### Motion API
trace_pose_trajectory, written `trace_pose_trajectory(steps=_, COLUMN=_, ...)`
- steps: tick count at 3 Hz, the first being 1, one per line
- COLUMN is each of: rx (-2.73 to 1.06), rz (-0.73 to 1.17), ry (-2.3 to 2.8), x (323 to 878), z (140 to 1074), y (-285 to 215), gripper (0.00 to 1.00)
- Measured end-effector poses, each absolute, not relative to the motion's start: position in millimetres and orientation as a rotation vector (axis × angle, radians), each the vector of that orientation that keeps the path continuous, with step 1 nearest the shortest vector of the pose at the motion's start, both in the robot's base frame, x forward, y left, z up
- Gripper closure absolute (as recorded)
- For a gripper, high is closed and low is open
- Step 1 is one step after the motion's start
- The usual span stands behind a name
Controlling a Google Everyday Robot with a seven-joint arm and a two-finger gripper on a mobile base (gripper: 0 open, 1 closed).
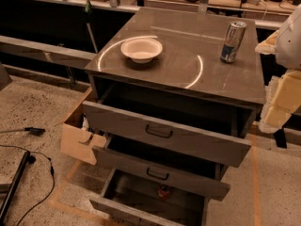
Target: Place redbull can into paper bowl
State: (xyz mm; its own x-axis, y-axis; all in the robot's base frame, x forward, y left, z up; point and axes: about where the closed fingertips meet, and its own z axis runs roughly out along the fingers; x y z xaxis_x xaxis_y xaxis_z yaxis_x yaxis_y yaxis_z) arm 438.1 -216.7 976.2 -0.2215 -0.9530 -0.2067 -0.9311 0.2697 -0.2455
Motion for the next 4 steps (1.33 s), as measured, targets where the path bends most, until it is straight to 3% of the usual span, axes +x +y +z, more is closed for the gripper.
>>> trace_pose_trajectory(steps=2, rx=-1.621, rz=-0.067, ry=2.17, x=453, z=981, y=-230, gripper=0.0)
trace_pose_trajectory(steps=4, rx=-1.158, rz=0.005, ry=2.022, x=502, z=986, y=-312, gripper=0.0)
